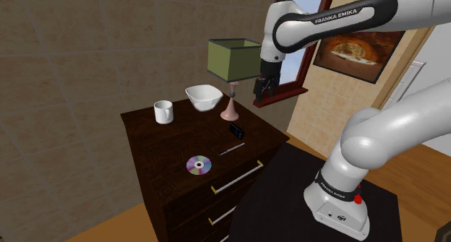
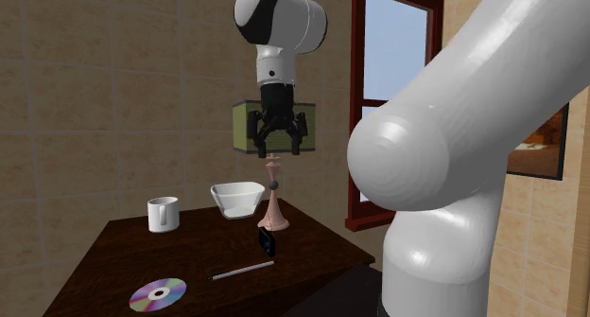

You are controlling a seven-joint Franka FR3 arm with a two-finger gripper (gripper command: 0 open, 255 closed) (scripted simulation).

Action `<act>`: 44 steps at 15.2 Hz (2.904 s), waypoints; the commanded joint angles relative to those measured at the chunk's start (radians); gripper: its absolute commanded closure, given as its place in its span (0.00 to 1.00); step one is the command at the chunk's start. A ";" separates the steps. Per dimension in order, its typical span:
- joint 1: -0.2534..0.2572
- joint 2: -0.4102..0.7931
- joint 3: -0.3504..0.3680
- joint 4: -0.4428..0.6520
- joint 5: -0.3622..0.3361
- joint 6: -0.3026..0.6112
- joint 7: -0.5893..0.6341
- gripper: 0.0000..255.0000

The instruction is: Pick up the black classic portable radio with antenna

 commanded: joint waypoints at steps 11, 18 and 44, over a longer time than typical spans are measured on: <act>0.006 0.453 -0.126 0.025 0.125 0.452 -0.141 0.00; 0.004 0.720 -0.143 0.128 0.317 0.603 -0.299 0.00; 0.004 0.727 -0.142 0.127 0.323 0.610 -0.303 1.00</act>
